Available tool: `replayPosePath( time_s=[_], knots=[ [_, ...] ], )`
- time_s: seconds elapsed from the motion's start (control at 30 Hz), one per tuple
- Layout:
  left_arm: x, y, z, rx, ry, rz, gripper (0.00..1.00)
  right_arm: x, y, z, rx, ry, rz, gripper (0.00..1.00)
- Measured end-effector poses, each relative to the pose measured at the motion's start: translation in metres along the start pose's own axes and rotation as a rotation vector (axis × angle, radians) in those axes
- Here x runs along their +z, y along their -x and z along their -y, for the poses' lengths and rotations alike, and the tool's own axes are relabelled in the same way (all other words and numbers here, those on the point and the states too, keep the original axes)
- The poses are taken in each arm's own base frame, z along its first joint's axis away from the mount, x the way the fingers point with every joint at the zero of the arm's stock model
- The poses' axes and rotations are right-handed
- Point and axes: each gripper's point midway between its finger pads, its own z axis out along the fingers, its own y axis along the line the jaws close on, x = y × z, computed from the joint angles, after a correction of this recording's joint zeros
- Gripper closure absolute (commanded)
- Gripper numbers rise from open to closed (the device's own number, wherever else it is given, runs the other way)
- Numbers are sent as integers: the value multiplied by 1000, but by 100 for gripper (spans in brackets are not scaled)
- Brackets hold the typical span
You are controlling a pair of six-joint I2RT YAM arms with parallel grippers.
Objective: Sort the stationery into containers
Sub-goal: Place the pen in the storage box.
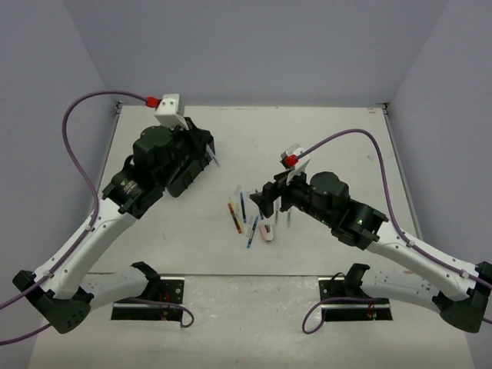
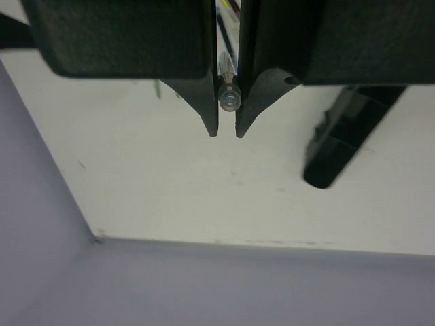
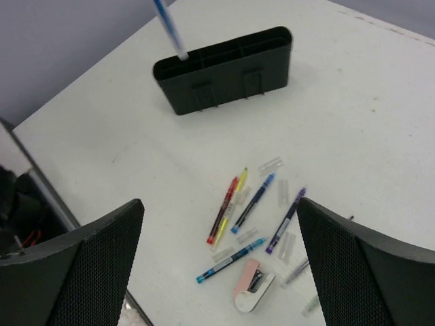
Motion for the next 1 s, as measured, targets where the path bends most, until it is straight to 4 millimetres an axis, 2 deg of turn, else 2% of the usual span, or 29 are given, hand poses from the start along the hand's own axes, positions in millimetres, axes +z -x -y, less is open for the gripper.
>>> replayPosePath(
  time_s=[0.1,0.2,0.3,0.43,0.6,0.67,0.8,1.0],
  knots=[
    [15,21,-73,-11,251,66,100,-2,-7,27,43,-113,6,5],
    [27,24,-134,-5,467,75,100,1,-12,50,69,-215,5,5],
    [37,7,-173,10,595,38,100,5,-27,64,76,-286,-19,5],
    [36,-33,-205,17,667,-36,100,7,-45,74,89,-337,-48,5],
    [38,-73,-223,33,677,-90,100,13,-55,75,114,-342,-48,5],
    [41,-81,-225,34,670,-97,100,17,-61,76,117,-345,-63,5],
    [49,-79,-224,35,636,-61,100,22,-69,76,122,-347,-87,5],
    [59,-74,-226,27,619,-24,100,22,-69,75,129,-345,-79,5]
  ],
)
